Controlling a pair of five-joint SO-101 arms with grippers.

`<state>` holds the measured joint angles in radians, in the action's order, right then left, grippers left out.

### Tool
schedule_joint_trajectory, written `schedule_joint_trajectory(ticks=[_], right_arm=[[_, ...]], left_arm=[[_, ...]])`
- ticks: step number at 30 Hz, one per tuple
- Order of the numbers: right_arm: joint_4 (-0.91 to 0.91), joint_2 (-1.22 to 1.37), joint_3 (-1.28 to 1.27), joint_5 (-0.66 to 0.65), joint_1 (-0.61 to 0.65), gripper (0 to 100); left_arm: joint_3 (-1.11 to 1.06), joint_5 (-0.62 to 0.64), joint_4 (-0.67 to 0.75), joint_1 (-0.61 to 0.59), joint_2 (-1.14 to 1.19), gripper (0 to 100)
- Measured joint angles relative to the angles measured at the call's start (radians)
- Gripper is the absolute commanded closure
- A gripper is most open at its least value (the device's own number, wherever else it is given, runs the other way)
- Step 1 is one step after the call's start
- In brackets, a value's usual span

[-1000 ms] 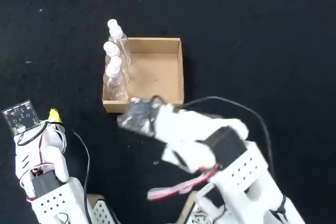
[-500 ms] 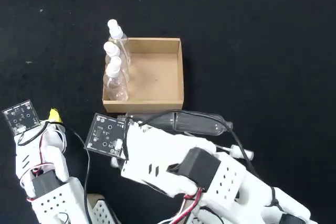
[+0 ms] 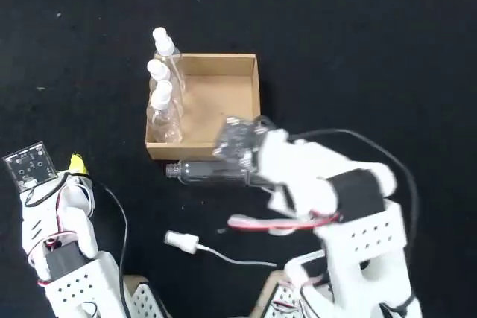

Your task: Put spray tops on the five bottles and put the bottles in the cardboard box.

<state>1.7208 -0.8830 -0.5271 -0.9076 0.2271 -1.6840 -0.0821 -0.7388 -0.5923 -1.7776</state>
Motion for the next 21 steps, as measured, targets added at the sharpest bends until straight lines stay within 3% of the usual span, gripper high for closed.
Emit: schedule_joint_trajectory(ticks=[4, 8, 15, 21], right_arm=[[-0.040, 0.000, -0.172, -0.195, -0.247, 85.2], [-0.158, 0.000, -0.342, -0.285, -0.419, 76.6], [-0.218, 0.000, -0.457, -0.485, -0.574, 75.5], [-0.407, 0.000, -0.611, -0.512, -0.635, 75.3]], left_arm=[[0.000, 0.000, 0.000, 0.000, 0.000, 92], [0.000, 0.000, 0.000, 0.000, 0.000, 92], [0.000, 0.000, 0.000, 0.000, 0.000, 92], [0.000, 0.000, 0.000, 0.000, 0.000, 92]])
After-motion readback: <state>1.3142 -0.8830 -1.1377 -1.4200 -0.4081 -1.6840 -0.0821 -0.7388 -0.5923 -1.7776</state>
